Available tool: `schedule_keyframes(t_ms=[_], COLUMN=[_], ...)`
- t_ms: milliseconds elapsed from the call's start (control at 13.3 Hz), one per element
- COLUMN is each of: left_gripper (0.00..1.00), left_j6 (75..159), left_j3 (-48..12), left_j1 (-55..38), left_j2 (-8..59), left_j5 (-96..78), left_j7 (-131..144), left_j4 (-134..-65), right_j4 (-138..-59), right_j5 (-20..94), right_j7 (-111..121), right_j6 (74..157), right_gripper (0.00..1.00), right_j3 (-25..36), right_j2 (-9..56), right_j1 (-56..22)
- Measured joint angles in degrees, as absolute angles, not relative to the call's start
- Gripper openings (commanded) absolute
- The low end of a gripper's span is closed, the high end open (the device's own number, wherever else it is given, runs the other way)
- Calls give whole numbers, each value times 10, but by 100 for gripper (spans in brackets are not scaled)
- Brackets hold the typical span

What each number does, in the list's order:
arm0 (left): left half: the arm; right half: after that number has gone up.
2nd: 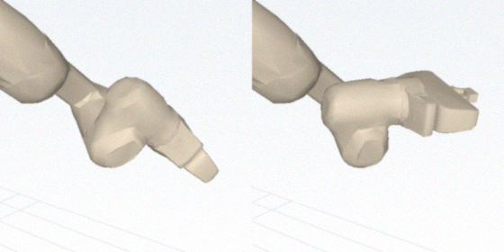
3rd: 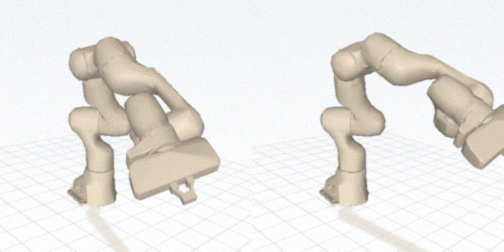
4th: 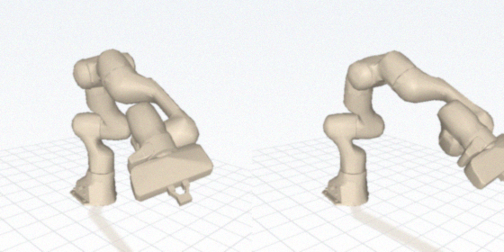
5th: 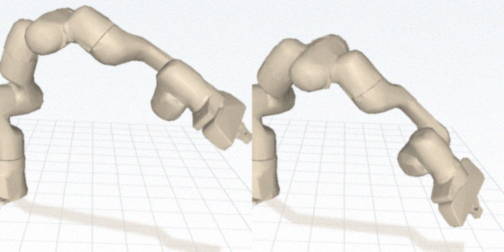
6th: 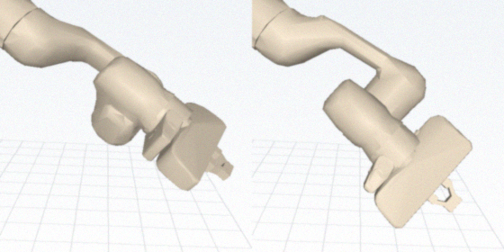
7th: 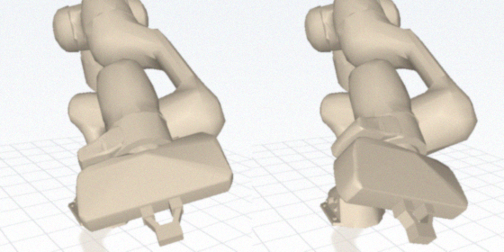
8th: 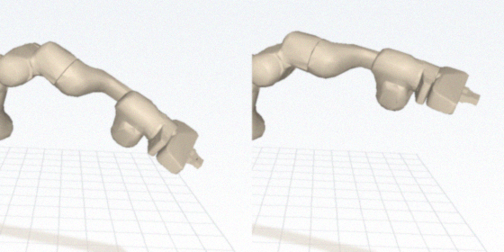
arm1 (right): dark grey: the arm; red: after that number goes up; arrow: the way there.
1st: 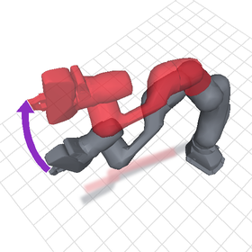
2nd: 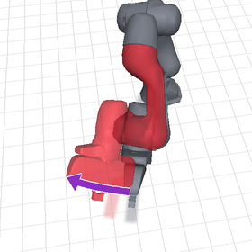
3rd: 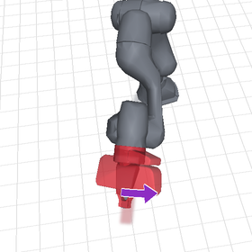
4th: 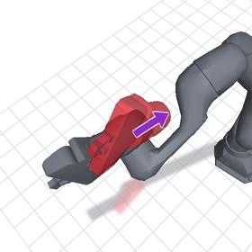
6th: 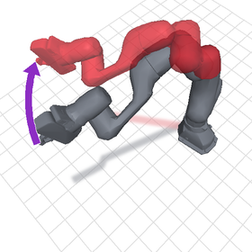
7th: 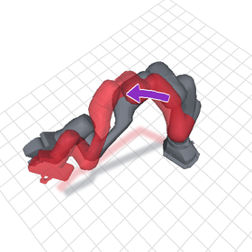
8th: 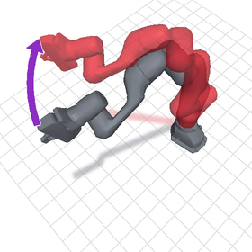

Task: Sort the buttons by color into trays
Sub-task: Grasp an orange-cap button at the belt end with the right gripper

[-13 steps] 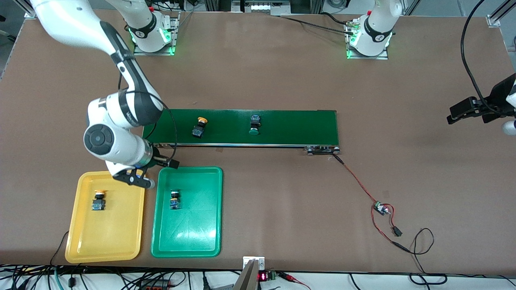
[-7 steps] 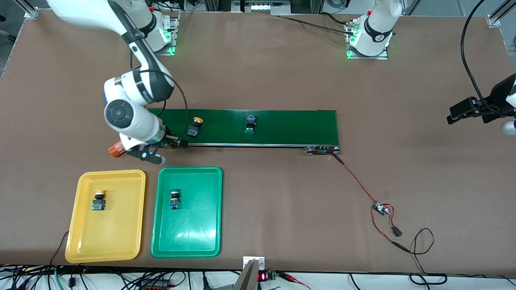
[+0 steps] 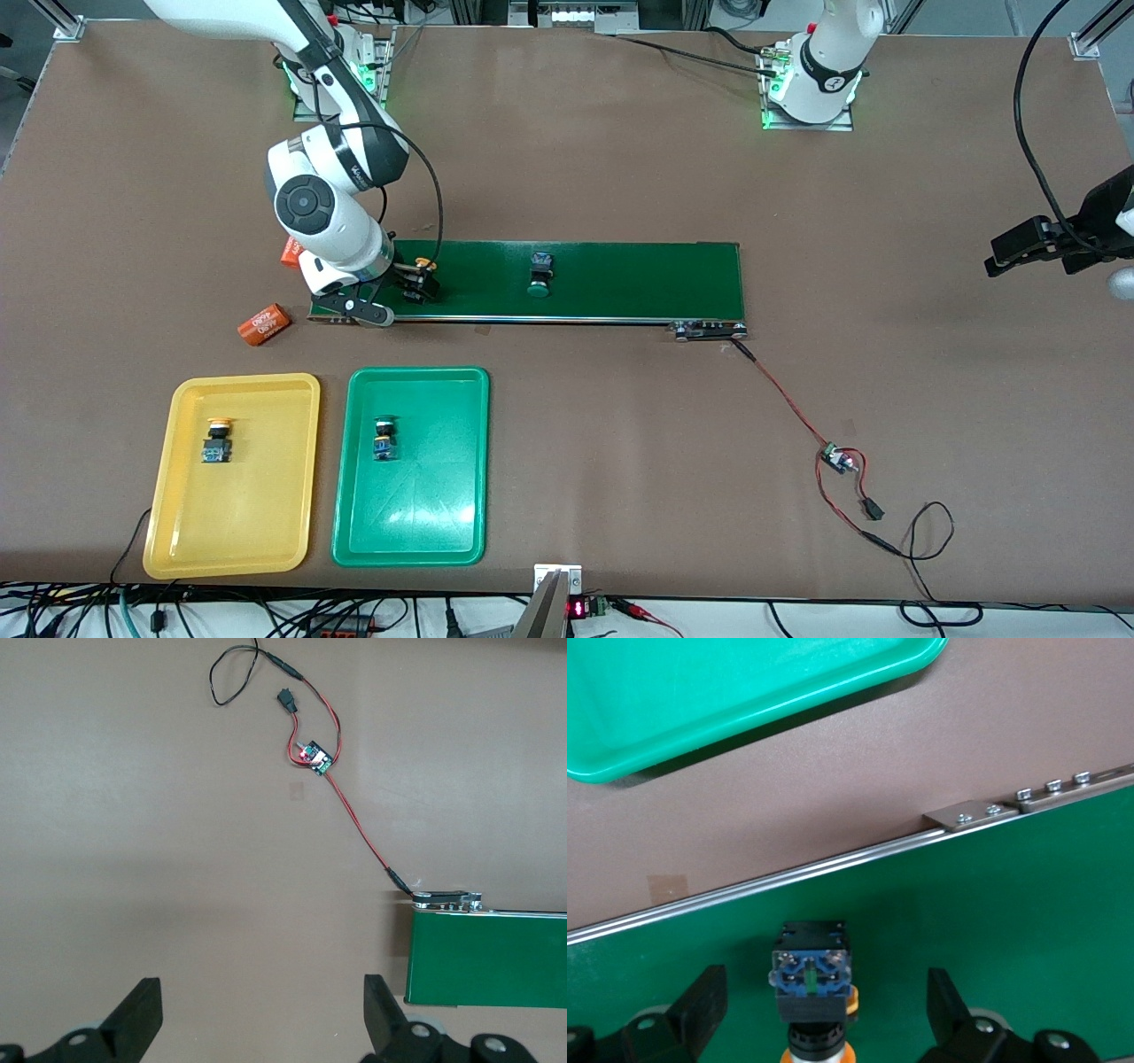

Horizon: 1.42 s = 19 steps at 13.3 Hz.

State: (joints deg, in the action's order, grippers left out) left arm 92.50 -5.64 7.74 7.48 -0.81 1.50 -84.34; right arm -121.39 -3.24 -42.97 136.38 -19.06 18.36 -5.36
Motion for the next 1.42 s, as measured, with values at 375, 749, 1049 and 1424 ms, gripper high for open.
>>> schedule_keyframes(t_ms=[375,749,1049,1424], left_gripper=[100,100,100,100], left_j6=[926,926,926,926], left_j3=[-56,-56,-56,-56], left_j1=[77,77,77,77], left_j2=[75,75,75,76], left_j5=[-8,-8,-8,-8], left_j7=[15,15,15,15], left_j4=[-843,-843,-844,-844], right_j4=[-1264,-1260,-1156,-999], right_j5=[-33,-33,-33,-33], right_j7=[-430,-424,-404,-304], right_j6=[1426,1423,1296,1220], right_gripper=[37,0,0,0], right_j3=[-191,-190,-189,-160], right_j2=[184,183,180,223], right_j1=[-53,-46,-31,1])
